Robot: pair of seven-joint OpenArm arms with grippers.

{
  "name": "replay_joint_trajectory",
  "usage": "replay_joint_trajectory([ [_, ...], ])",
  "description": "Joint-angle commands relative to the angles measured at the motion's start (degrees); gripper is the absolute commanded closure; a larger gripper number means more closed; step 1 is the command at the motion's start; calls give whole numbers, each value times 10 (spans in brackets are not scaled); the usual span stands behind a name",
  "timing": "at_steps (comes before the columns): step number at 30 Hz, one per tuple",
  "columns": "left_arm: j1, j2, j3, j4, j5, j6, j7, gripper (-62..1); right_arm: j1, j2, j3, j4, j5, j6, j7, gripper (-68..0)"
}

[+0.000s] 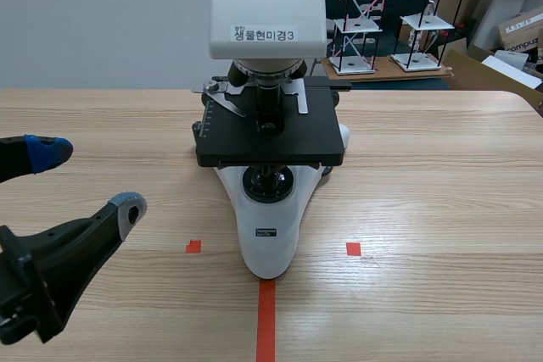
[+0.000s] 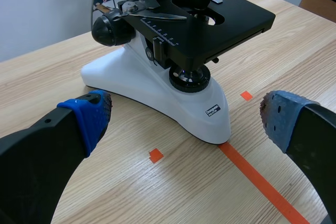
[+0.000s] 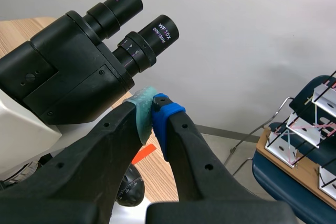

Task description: Return to the home posture

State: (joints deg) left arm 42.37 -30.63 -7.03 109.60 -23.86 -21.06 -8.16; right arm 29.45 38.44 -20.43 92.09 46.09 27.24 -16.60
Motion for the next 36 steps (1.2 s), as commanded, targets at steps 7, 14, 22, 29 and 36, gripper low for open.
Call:
replay_joint_trajectory([
  [7,3,0,-1,7,-4,3,-9,-594,7,3,10,12,7,-4,15,-2],
  [14,3,0,-1,7,-4,3,-9,-594,7,3,10,12,7,-4,15,-2],
  [22,3,0,-1,7,-4,3,-9,-594,0,3,10,12,6,-4,20,-44],
  [29,3,0,-1,7,-4,3,-9,-594,-71,40,43,45,6,-2,75,-137],
  [36,3,0,-1,7,-4,3,-9,-594,-249,76,152,117,4,-2,150,-356],
])
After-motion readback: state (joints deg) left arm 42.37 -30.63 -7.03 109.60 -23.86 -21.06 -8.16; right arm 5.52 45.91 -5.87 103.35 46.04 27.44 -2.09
